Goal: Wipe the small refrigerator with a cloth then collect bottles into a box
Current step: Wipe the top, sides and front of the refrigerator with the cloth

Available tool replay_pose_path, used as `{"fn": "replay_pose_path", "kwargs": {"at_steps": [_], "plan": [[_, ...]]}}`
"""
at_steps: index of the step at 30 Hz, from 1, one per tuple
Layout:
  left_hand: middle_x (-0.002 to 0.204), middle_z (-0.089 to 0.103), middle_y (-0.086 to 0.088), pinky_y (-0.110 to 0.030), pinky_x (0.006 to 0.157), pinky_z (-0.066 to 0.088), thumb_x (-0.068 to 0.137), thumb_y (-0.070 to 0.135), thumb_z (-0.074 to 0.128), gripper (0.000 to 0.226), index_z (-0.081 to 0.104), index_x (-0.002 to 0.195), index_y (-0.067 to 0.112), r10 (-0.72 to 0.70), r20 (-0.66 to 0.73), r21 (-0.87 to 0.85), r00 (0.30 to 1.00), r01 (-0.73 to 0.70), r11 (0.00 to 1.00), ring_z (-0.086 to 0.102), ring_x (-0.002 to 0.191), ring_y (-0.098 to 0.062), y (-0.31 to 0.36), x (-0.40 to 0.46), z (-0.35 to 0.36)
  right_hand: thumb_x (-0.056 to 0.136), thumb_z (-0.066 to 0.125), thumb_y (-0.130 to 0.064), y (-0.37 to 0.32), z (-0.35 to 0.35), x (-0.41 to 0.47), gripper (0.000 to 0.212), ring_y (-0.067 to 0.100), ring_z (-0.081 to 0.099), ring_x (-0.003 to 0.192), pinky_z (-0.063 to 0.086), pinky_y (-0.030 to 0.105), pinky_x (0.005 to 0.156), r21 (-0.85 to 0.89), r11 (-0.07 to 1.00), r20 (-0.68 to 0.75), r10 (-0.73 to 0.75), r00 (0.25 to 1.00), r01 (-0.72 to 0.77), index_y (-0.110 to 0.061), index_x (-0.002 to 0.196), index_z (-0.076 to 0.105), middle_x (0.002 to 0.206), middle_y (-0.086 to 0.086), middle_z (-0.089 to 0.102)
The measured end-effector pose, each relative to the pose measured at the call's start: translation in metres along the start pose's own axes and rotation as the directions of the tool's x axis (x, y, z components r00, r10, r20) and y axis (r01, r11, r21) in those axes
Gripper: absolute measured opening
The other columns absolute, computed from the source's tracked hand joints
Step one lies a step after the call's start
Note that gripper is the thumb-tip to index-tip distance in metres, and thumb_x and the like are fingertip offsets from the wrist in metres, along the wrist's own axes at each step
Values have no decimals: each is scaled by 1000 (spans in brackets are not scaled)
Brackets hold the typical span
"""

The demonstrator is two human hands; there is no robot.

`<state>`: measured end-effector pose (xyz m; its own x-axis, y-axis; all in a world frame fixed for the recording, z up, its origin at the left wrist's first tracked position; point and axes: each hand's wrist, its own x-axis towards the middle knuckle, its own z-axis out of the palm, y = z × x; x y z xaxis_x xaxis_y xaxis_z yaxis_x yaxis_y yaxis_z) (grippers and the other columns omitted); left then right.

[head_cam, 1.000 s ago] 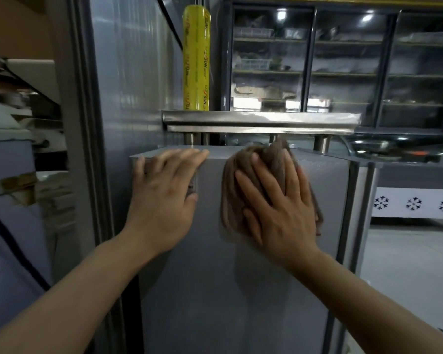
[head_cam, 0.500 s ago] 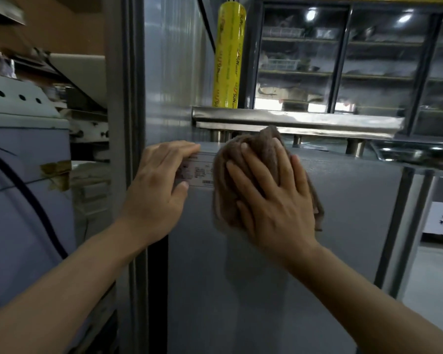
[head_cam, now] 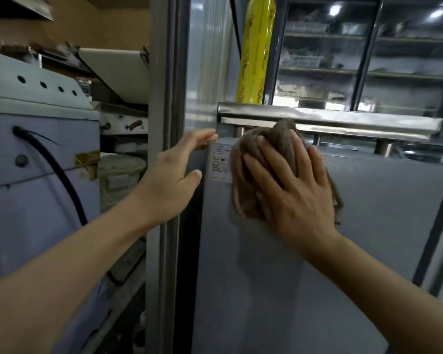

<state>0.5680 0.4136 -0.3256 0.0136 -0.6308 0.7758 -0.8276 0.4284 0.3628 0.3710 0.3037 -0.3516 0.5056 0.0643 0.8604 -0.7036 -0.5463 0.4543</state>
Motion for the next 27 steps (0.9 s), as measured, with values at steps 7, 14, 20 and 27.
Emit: {"fn": "replay_pose_path", "kwargs": {"at_steps": [7, 14, 20, 27], "plan": [[145, 39, 16, -17, 111, 23, 84, -10, 48, 70, 27, 141, 26, -42, 27, -115, 999, 45, 992, 31, 132, 9, -1, -2, -1, 85, 49, -38, -25, 5, -40, 64, 36, 8, 144, 7, 53, 117, 3, 955, 193, -292, 937, 297, -26, 146, 34, 151, -1, 38], [139, 44, 12, -2, 95, 33, 87, -6, 49, 62, 33, 139, 23, -57, -124, -55, 991, 51, 997, 41, 121, 8, -2, -19, -10, 90, 45, -42, -33, 1, 31, 58, 40, 20, 142, 16, 54, 114, 10, 989, 102, -145, 984, 144, -24, 144, 40, 152, 4, 36], [130, 50, 10, -4, 88, 40, 87, -5, 50, 56, 38, 136, 20, -100, -201, -38, 975, 94, 995, 47, 113, 3, -10, -32, -10, 92, 48, -43, -51, 14, 13, 42, 42, 16, 142, 14, 57, 115, 5, 977, 80, -212, 974, 212, -30, 132, 52, 150, 4, 39], [132, 49, 8, -9, 84, 40, 86, -5, 51, 58, 38, 135, 22, -137, -132, -12, 982, 137, 990, 49, 113, -1, -7, -61, 11, 87, 51, -43, -92, 26, -109, 52, 31, 10, 144, 7, 49, 117, 55, 900, 354, -423, 834, 433, -33, 138, 45, 140, -9, 48]]}}
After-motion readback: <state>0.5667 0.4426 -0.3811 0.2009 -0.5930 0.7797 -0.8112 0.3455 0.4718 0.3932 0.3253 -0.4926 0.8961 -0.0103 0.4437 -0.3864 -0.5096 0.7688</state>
